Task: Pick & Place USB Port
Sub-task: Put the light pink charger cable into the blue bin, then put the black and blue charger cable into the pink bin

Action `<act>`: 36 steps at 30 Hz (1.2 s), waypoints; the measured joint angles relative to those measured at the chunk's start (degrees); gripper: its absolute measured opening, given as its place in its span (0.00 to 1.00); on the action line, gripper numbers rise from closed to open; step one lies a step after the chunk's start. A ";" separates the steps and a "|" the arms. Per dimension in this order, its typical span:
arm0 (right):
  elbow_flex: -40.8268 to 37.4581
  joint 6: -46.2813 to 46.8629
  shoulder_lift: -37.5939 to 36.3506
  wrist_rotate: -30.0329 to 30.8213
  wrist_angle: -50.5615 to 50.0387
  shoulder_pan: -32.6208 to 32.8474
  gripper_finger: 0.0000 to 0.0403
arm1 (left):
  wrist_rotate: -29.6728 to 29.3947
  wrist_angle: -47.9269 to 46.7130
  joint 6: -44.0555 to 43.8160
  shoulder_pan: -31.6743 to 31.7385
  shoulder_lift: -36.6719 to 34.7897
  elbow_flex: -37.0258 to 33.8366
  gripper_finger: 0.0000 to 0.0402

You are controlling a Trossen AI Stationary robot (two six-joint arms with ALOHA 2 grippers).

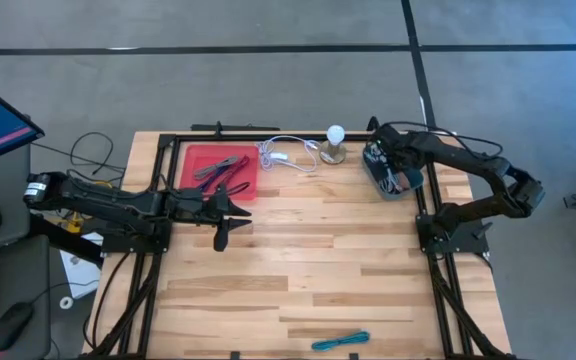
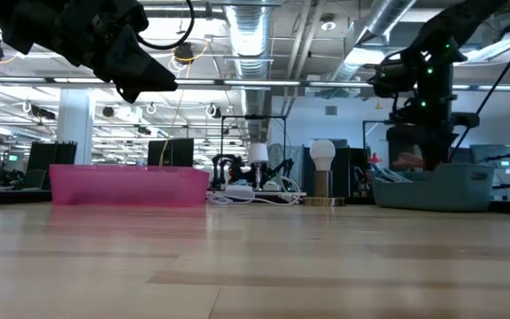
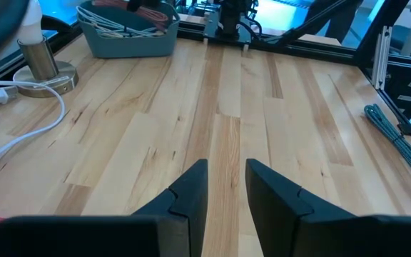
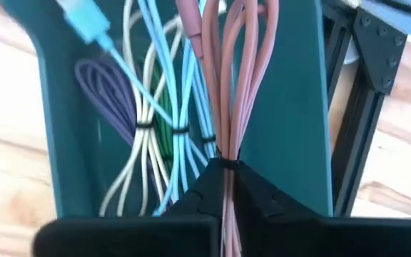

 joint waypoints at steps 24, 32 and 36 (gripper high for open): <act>10.06 -5.55 -0.13 -9.92 -7.47 7.05 0.45 | 0.00 0.00 0.00 0.00 0.00 0.00 0.24; 12.77 -10.53 -3.80 -11.87 -5.19 20.55 0.37 | 0.00 0.00 0.00 0.00 0.00 0.00 0.24; 12.76 -11.82 -8.73 -11.57 -2.75 27.91 0.32 | 0.00 0.00 0.00 0.00 0.00 0.00 0.24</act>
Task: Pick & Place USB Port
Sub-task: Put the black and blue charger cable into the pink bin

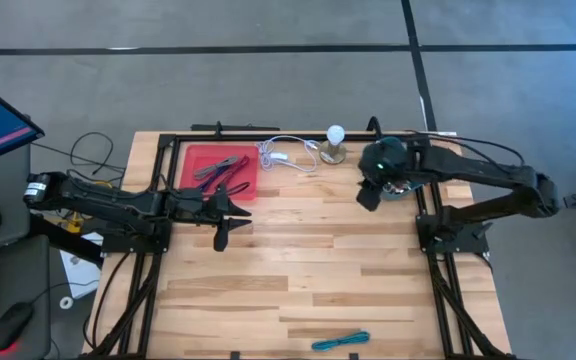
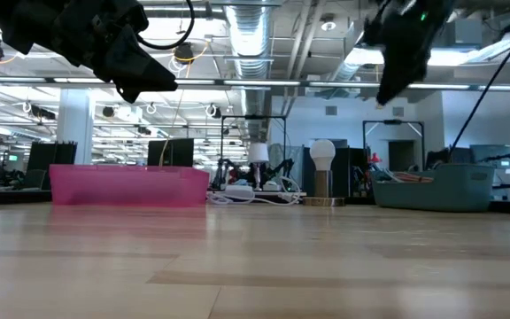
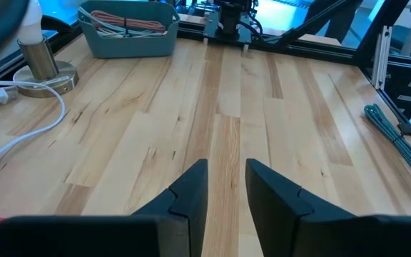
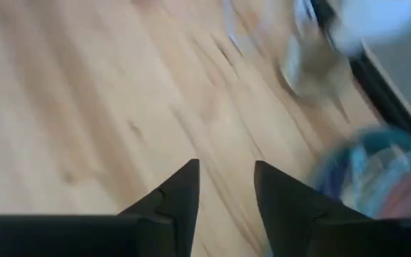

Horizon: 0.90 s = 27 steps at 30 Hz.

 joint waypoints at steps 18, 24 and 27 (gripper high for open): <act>-21.63 -1.70 -19.62 6.70 37.55 32.74 0.25 | 0.00 0.00 0.00 0.00 0.00 0.00 0.24; -26.17 -2.11 -19.81 7.26 42.54 37.57 0.25 | 0.00 0.00 0.00 0.00 0.00 0.00 0.24; -27.27 -1.24 -19.39 7.30 42.99 38.28 0.25 | 0.00 0.00 0.00 0.00 0.00 0.00 0.24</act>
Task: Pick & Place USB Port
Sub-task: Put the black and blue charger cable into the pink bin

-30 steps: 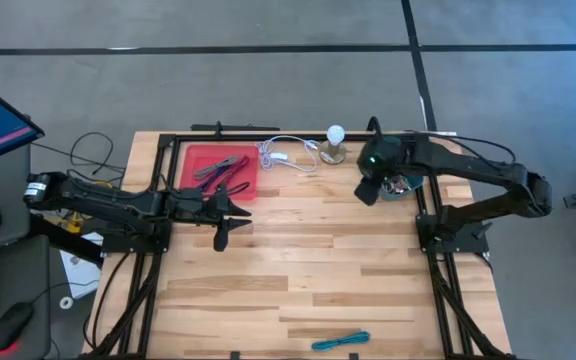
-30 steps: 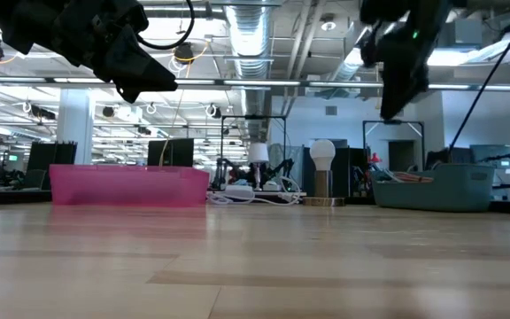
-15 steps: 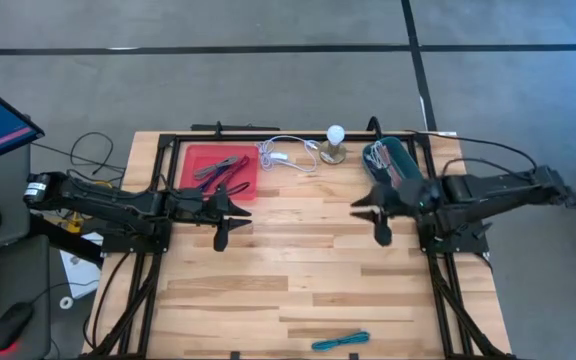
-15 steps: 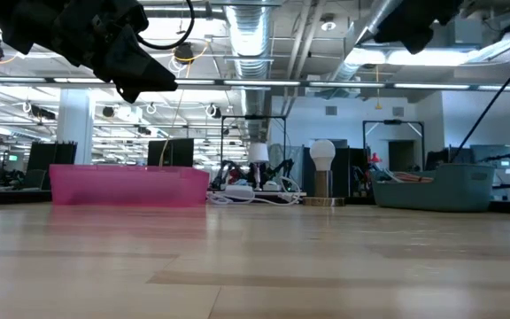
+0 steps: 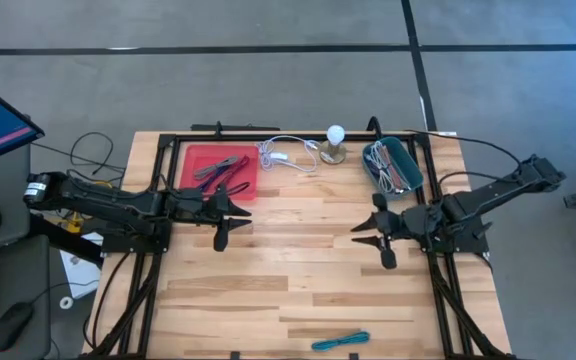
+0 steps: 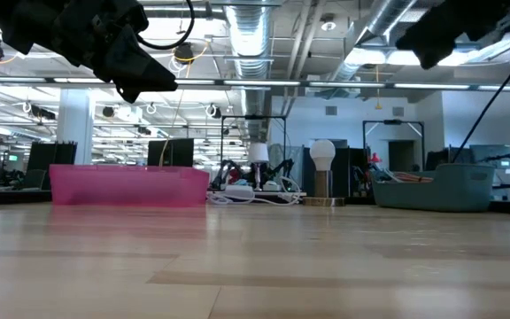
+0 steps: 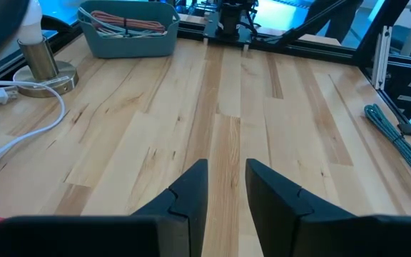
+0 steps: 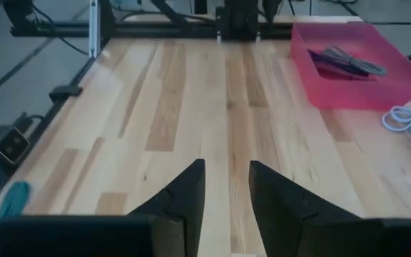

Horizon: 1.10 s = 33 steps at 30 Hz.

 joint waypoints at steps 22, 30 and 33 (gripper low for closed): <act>-1.99 29.10 0.79 -24.26 3.95 -0.22 0.25 | 0.00 0.00 0.00 0.00 0.00 0.00 0.24; -1.97 37.97 6.72 -24.44 18.70 4.62 0.25 | 0.00 0.00 0.00 0.00 0.00 0.00 0.24; -0.82 39.23 10.46 -25.71 22.45 7.24 0.25 | 0.00 0.00 0.00 0.00 0.00 0.00 0.24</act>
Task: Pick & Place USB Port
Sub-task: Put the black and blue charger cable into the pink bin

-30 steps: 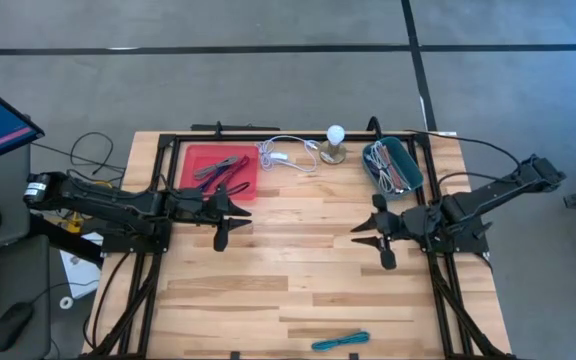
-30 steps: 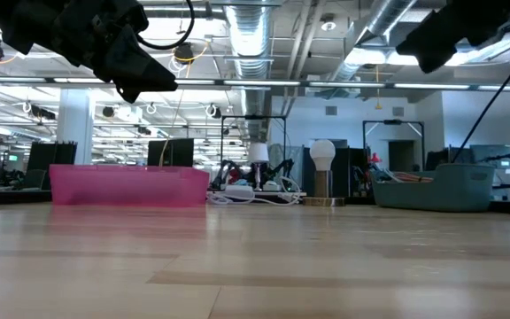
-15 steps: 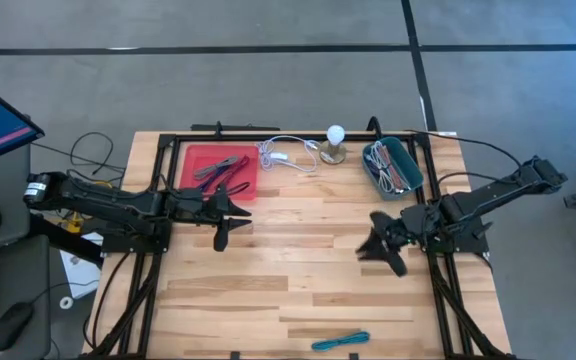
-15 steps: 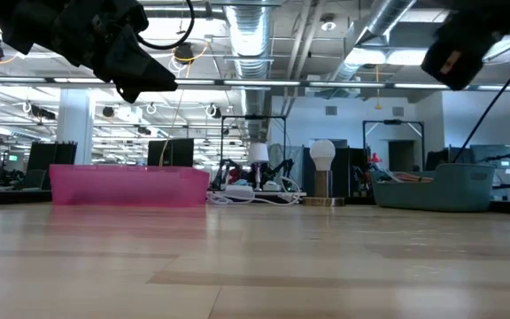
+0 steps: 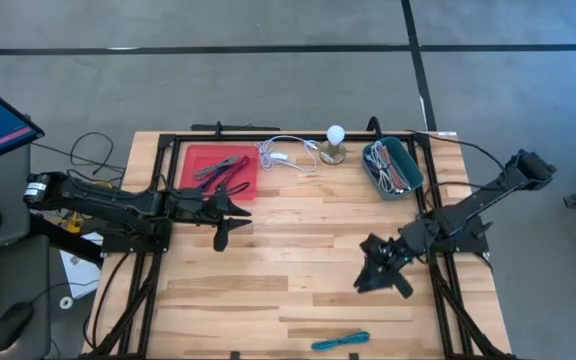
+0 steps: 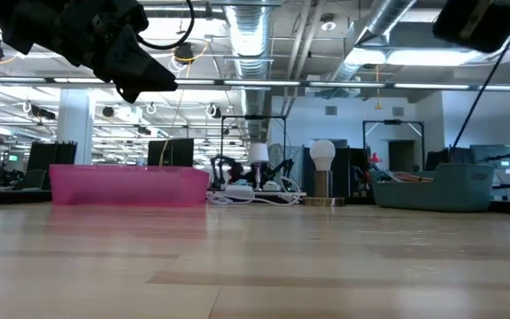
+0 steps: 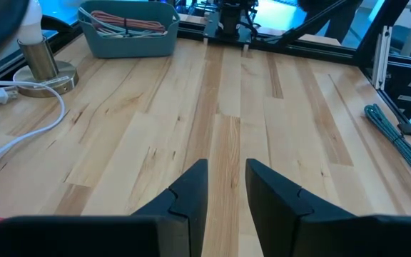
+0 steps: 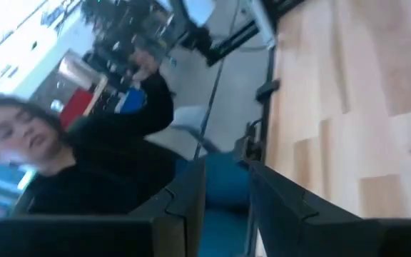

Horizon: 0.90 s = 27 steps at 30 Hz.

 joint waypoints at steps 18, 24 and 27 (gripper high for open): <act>32.17 6.43 33.13 3.01 -51.01 9.36 0.25 | 0.00 0.00 0.00 0.00 0.00 0.00 0.24; 37.90 5.55 40.62 -1.46 -52.61 9.78 0.25 | 0.00 0.00 0.00 0.00 0.00 0.00 0.24; 39.16 5.55 42.95 -2.93 -52.61 10.10 0.25 | 0.00 0.00 0.00 0.00 0.00 0.00 0.24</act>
